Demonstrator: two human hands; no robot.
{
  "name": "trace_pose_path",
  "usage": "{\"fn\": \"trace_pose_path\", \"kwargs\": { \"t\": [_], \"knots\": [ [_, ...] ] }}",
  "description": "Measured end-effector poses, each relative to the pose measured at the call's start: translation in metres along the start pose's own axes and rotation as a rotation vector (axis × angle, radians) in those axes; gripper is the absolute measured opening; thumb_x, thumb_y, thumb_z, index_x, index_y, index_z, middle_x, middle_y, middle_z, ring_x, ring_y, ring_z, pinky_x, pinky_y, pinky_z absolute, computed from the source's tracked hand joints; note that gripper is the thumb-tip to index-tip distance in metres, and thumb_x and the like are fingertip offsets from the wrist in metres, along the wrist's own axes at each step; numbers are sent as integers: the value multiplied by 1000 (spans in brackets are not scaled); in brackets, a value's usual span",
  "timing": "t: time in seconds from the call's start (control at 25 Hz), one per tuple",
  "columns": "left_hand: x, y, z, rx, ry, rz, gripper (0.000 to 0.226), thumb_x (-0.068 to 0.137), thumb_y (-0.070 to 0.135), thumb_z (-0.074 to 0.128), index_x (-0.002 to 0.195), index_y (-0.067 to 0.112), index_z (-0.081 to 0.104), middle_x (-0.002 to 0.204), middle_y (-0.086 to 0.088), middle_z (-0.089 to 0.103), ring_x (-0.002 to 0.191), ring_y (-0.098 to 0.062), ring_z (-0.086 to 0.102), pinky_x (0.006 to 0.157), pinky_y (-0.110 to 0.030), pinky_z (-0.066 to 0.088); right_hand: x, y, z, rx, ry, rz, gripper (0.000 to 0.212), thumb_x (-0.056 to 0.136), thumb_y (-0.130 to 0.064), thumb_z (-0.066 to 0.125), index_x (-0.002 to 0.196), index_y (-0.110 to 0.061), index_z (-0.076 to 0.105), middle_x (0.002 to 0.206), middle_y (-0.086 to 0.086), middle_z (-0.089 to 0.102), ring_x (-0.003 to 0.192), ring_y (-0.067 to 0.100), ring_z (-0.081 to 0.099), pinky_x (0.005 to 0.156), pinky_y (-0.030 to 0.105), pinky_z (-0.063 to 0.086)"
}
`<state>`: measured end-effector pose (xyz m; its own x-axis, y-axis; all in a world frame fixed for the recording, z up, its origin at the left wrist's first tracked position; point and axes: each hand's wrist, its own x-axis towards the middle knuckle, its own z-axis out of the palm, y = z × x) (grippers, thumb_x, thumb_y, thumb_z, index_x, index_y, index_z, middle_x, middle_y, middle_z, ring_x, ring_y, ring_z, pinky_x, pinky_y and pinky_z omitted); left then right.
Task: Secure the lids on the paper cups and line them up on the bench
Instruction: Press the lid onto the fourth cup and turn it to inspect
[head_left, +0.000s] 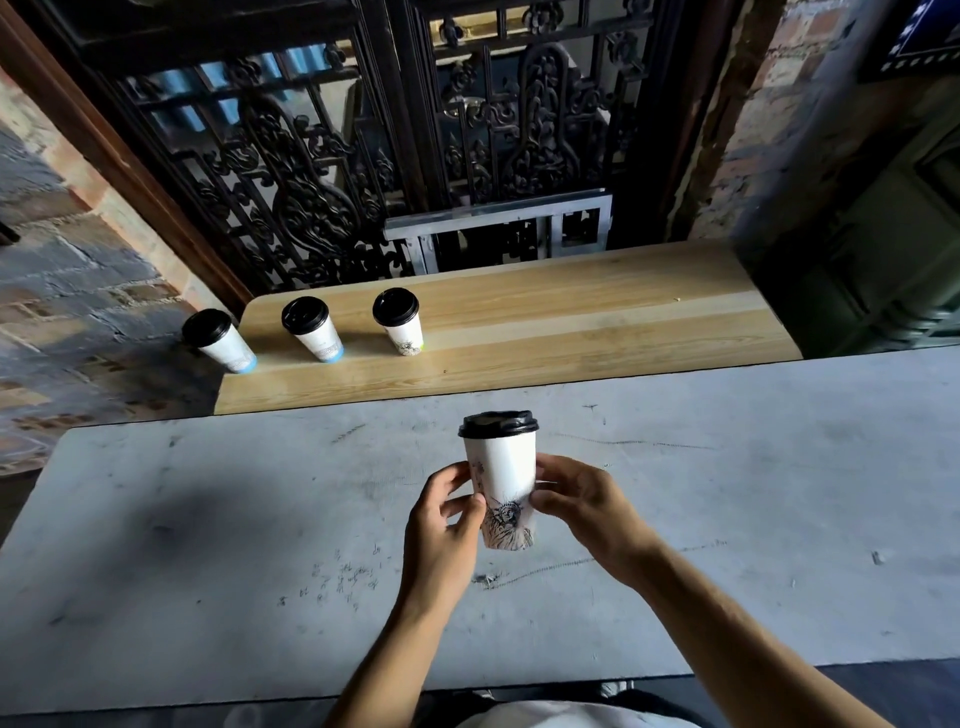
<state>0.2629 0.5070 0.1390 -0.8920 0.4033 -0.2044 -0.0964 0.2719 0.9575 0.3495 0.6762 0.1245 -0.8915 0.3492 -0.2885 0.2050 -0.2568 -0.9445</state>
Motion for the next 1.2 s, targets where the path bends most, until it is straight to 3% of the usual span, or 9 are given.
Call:
{"fn": "trace_pose_path", "kwargs": {
  "t": [0.16, 0.32, 0.52, 0.64, 0.72, 0.92, 1.04, 1.12, 1.2],
  "knots": [
    [25, 0, 8, 71, -33, -64, 53, 89, -5, 66, 118, 38, 57, 131, 8, 67, 116, -6, 68, 76, -12, 56, 23, -7, -12, -212, -33, 94, 66, 81, 1, 78, 138, -25, 57, 108, 8, 77, 88, 8, 77, 77, 28, 63],
    [96, -18, 33, 107, 18, -70, 62, 84, -5, 71, 114, 46, 52, 120, -2, 75, 112, -10, 72, 92, -30, 60, 96, 1, -28, -380, -42, 9, 81, 78, -13, 85, 142, -42, 43, 115, 3, 74, 92, 13, 78, 83, 33, 64],
    [225, -53, 64, 86, -9, -21, 67, 84, -7, 73, 140, 21, 53, 128, -1, 73, 116, -9, 70, 104, -30, 55, 220, 22, -44, -773, 69, -133, 55, 77, -25, 84, 125, -17, 57, 111, -8, 74, 98, 7, 71, 77, 19, 56],
    [310, -78, 82, 123, -35, 77, 59, 82, -5, 73, 116, 43, 63, 117, 7, 74, 110, -6, 71, 101, -32, 57, 300, 35, -59, -856, 123, -210, 50, 79, -24, 82, 122, -14, 59, 109, -7, 74, 97, 8, 70, 76, 22, 55],
    [351, -85, 93, 145, -43, 123, 56, 81, -5, 67, 112, 42, 63, 117, 2, 74, 111, -13, 71, 101, -41, 58, 338, 39, -68, -883, 145, -243, 47, 80, -25, 81, 120, -13, 60, 110, -2, 76, 96, 13, 72, 79, 28, 58],
    [425, -106, 117, 224, -74, 194, 56, 75, 1, 62, 124, 27, 53, 114, -10, 73, 107, -30, 71, 94, -52, 59, 400, 52, -88, -937, 206, -262, 42, 82, -20, 81, 117, -11, 60, 100, -5, 69, 87, 9, 65, 63, -1, 43],
    [435, -111, 126, 207, -57, 191, 59, 76, 0, 63, 131, 17, 50, 109, -10, 72, 103, -29, 70, 89, -47, 60, 412, 62, -91, -937, 230, -285, 43, 83, -20, 79, 119, -12, 58, 107, -3, 73, 93, 12, 70, 71, 9, 52],
    [438, -109, 130, 238, -43, 188, 56, 81, -4, 66, 133, 13, 50, 103, -7, 73, 95, -25, 70, 77, -31, 59, 418, 70, -93, -901, 246, -290, 44, 82, -21, 79, 119, -11, 58, 111, 1, 76, 97, 15, 74, 81, 30, 61],
    [439, -108, 132, 256, -36, 170, 55, 83, -7, 66, 133, 11, 51, 102, -9, 74, 95, -26, 69, 70, -19, 51, 419, 70, -92, -863, 259, -256, 43, 82, -20, 77, 121, -12, 60, 112, 2, 77, 99, 16, 74, 86, 36, 61]
  ]
}}
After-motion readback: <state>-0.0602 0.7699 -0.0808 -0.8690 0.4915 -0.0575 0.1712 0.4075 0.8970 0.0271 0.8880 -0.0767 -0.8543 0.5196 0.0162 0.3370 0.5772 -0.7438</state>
